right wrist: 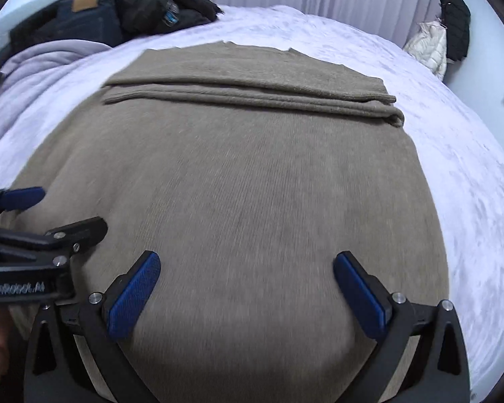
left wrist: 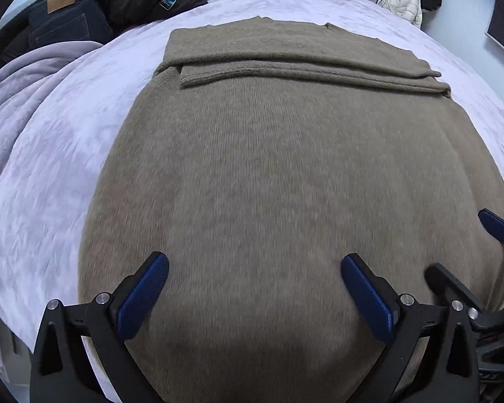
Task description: Fold small clothes
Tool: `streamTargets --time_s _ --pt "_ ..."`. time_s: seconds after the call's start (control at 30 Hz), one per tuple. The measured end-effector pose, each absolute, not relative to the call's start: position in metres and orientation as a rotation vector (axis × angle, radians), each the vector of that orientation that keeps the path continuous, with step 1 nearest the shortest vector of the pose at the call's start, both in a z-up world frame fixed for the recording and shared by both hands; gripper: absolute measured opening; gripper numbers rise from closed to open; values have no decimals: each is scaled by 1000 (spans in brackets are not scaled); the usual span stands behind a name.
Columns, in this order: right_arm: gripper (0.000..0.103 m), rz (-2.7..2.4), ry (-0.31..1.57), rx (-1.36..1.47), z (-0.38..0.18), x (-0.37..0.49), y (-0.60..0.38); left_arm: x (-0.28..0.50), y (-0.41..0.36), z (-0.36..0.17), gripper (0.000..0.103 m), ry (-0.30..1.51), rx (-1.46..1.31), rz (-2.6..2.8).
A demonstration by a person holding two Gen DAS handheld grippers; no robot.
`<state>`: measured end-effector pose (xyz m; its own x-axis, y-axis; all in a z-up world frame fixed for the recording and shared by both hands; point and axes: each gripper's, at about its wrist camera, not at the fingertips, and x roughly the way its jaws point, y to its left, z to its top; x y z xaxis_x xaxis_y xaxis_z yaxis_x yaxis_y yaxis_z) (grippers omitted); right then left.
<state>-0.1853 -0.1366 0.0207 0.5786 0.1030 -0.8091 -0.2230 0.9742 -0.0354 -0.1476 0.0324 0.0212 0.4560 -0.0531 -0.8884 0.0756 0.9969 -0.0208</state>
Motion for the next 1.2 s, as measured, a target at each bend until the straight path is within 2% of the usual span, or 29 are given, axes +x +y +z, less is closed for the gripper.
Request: streamTargets --time_s 0.23,0.33,0.43,0.53,0.7,0.83,0.9,0.97,1.2 --pt "102 346 973 -294 17 -244 -158 -181 50 29 103 1181 47 -129" --pt "103 349 961 -327 33 -259 -158 -187 63 57 103 1120 58 -74" --pt "103 352 920 -233 64 -252 -163 -175 71 87 103 1044 10 -73" --pt "103 332 907 -186 91 -216 -153 -136 74 96 103 1057 -84 -50" --pt "103 175 998 -117 100 -131 -133 -73 63 73 103 1126 -154 -3" --pt "103 57 1139 -98 61 -83 -124 -67 40 22 103 1275 -59 84" --pt "102 70 1235 -81 28 -85 -125 -85 36 22 103 1173 -25 72" --pt "102 118 1089 -141 32 -112 -124 -108 37 23 103 1136 -7 36" --pt "102 272 1001 -174 37 -191 -148 -188 49 22 103 1061 56 -70"
